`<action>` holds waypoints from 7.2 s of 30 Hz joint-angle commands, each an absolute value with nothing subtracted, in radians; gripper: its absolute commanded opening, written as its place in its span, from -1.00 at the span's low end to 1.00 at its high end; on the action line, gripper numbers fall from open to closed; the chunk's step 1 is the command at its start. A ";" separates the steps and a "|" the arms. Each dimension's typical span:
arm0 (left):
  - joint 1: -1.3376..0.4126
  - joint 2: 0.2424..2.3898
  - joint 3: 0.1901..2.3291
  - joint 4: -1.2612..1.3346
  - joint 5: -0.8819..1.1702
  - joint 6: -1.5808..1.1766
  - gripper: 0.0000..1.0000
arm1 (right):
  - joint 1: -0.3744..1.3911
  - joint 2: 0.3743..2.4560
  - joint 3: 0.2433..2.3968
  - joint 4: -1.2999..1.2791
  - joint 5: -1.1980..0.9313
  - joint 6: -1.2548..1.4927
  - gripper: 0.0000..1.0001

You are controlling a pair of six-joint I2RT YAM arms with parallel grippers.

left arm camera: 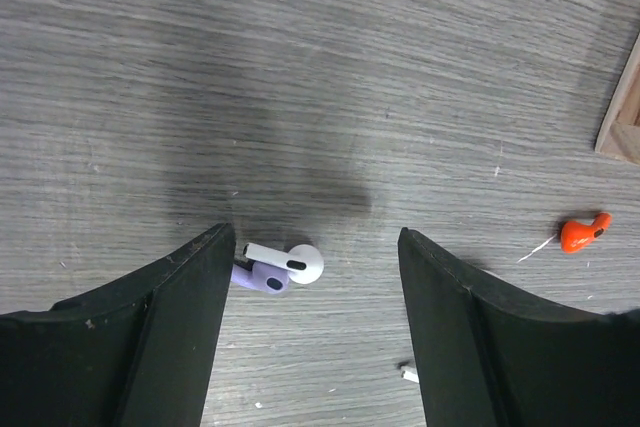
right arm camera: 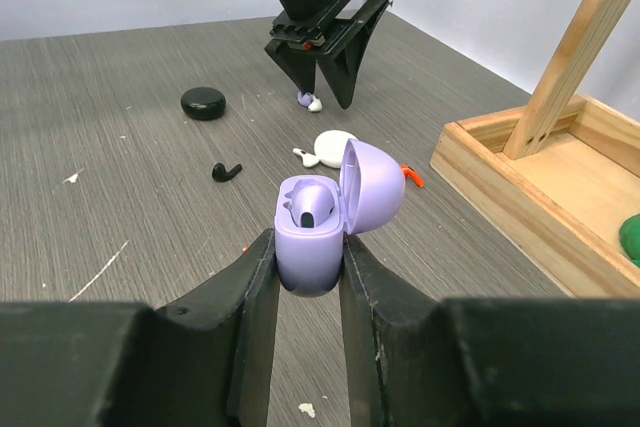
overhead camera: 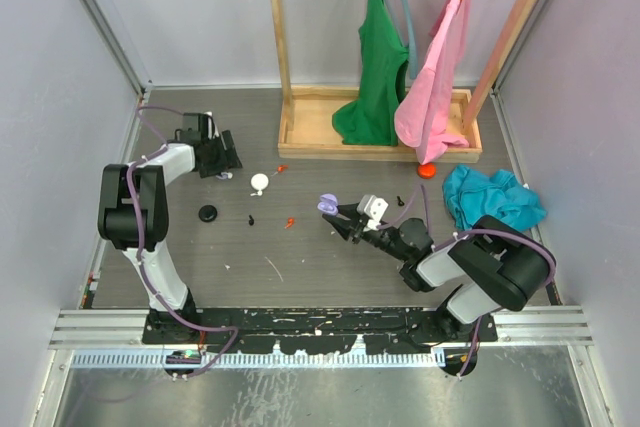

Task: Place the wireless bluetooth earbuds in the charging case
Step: Pick up the earbud from the center of the board, then place the earbud in the charging case.

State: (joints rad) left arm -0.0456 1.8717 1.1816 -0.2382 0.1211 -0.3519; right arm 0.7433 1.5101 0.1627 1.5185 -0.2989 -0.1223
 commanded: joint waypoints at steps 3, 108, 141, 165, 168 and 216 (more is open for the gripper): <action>-0.042 1.843 1.163 -0.265 0.112 -0.356 0.36 | 0.745 1.450 0.153 1.599 -0.291 -0.138 -0.78; -0.206 1.719 1.025 -0.543 0.035 -0.330 -0.99 | 0.748 1.434 0.163 1.557 -0.353 -0.087 -0.77; -0.189 1.777 1.213 -0.609 0.046 -0.306 -0.40 | 0.752 1.428 0.166 1.536 -0.356 -0.096 -0.77; -0.188 1.864 1.270 -0.686 0.040 -0.277 -0.47 | 0.755 1.414 0.170 1.522 -0.362 -0.096 -0.77; -0.188 1.877 1.270 -0.685 0.045 -0.275 -0.49 | 0.754 1.414 0.170 1.520 -0.361 -0.097 -0.77; -0.461 1.132 0.868 -0.054 0.283 -0.495 -0.85 | 0.758 1.286 0.222 1.435 -0.294 -0.085 -0.77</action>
State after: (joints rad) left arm -0.4370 1.1942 0.8879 -0.2371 0.2119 -0.4507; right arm 0.7532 1.3178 0.1852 1.3815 -0.3145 -0.1139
